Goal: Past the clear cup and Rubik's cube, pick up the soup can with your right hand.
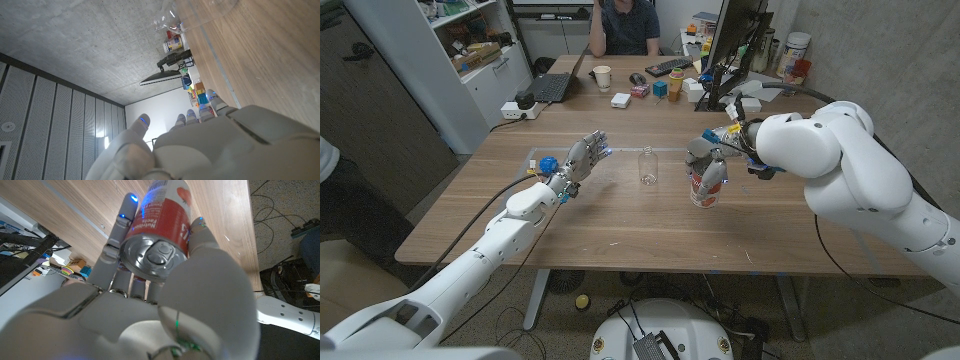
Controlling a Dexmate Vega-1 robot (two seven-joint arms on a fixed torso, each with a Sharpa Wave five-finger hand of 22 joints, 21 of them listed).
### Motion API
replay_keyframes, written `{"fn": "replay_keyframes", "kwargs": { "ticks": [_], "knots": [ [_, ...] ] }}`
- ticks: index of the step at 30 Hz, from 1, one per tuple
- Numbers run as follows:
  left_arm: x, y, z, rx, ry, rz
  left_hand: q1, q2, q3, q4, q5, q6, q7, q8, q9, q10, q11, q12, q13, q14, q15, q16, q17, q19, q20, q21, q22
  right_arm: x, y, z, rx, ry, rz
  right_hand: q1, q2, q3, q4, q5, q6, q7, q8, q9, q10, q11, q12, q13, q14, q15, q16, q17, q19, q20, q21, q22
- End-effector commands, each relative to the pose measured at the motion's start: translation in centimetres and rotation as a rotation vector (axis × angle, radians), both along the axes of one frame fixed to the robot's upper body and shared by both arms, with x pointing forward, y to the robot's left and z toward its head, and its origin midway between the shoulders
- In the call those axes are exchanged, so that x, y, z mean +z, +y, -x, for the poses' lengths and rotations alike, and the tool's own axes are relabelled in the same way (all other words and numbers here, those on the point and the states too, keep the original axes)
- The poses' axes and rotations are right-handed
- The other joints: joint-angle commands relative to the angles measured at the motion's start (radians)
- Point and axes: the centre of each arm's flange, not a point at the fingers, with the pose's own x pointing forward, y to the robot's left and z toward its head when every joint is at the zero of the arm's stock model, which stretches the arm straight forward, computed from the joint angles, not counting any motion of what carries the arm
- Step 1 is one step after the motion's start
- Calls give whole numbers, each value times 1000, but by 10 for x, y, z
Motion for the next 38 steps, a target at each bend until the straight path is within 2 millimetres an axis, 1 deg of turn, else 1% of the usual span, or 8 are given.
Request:
{"fn": "replay_keyframes", "kwargs": {
  "ticks": [1, 16, 38],
  "knots": [
    [0, 1, 1, 4, -5, 6, -8, 88, -4, 2, 9, -63, -1, 3, 4, -66, 4, 1, 2, -59, 2, 5, 3, 3, 1, -2, 5, 16, -8, 9, -4, -11, -27, 288, 296, 5, 7, -4, 94, 98, 0, 4, 11, 0, 8, 4, 194, -308, 5, 15, 70, -68, 8, 0],
    [3, 1, 0, 5, -10, 9, -8, 89, -6, 2, 9, -63, -1, 3, 4, -67, 4, 1, 2, -60, 2, 5, 3, 5, 1, -6, 5, 27, -12, 11, -4, -22, -32, 289, 294, 10, 9, -4, 100, 100, -3, 9, 16, 3, 15, 2, 203, -306, -3, 21, 75, -69, 14, -1],
    [3, 4, -2, 14, -10, 20, -8, 90, -9, 2, 10, -62, -1, 3, 4, -67, 4, 1, 2, -59, 2, 5, 2, 7, 2, -11, 5, 28, -14, 3, -14, -1, -21, 289, 293, 16, 13, -4, 109, 106, -5, 17, 28, 6, 27, -1, 225, -305, -12, 28, 86, -69, 25, -1]
  ]
}}
